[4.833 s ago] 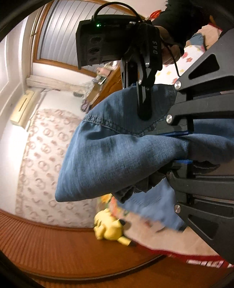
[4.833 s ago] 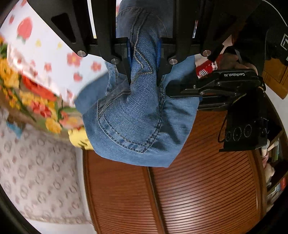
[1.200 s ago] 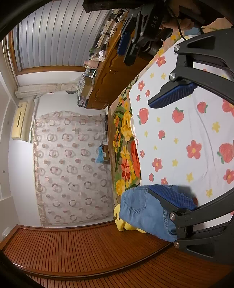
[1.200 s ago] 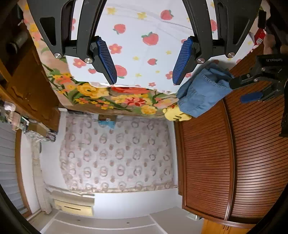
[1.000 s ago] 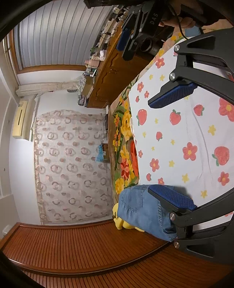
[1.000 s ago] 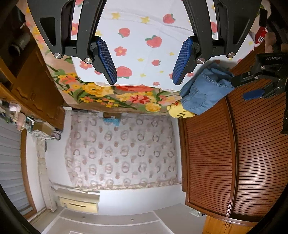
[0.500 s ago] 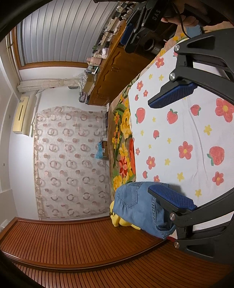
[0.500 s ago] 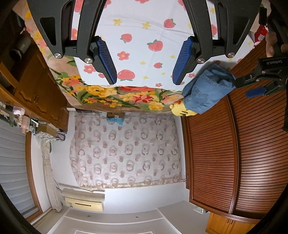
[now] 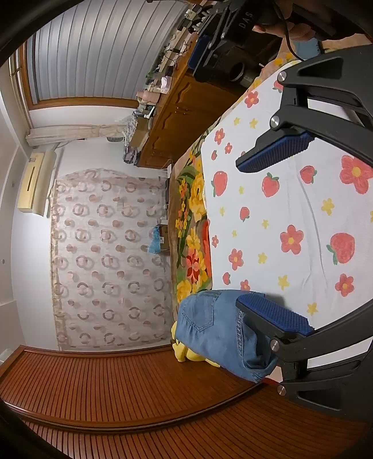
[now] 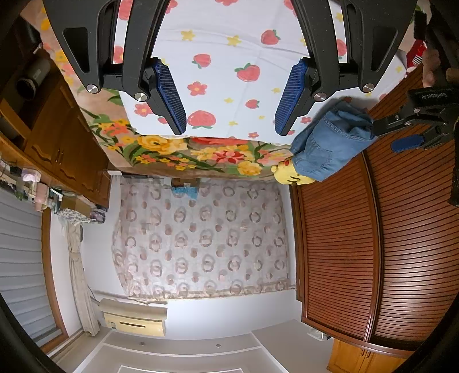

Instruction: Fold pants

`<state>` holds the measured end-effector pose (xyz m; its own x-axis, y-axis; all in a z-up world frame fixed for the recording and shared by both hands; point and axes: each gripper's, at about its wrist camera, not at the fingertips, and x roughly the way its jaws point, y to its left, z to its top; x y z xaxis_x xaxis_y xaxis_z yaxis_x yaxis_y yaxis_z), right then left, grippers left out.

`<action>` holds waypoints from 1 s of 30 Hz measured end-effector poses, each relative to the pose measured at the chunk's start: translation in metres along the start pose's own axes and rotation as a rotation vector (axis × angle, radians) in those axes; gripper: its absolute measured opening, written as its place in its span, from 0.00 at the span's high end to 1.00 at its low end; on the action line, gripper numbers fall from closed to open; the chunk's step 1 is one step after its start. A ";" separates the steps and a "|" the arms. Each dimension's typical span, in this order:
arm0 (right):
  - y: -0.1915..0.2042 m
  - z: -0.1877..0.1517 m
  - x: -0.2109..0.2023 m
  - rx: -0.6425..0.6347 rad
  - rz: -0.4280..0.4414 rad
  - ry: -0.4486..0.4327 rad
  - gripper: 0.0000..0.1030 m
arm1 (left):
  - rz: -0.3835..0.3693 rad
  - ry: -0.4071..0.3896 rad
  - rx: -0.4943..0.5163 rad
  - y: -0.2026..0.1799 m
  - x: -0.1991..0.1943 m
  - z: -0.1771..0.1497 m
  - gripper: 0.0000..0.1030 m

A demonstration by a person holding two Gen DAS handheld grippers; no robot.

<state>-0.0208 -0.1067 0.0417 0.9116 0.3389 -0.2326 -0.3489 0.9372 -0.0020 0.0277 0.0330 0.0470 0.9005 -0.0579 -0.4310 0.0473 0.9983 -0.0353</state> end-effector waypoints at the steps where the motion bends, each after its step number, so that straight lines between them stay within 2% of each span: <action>1: 0.000 0.001 0.000 0.000 0.000 0.000 0.36 | 0.000 0.000 -0.001 0.000 0.000 0.000 0.16; 30: -0.005 0.001 -0.005 -0.003 0.005 0.005 0.36 | 0.004 -0.006 -0.008 0.005 -0.001 -0.001 0.16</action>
<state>-0.0234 -0.1134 0.0442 0.9087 0.3431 -0.2378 -0.3542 0.9352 -0.0040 0.0263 0.0384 0.0460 0.9034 -0.0535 -0.4255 0.0402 0.9984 -0.0402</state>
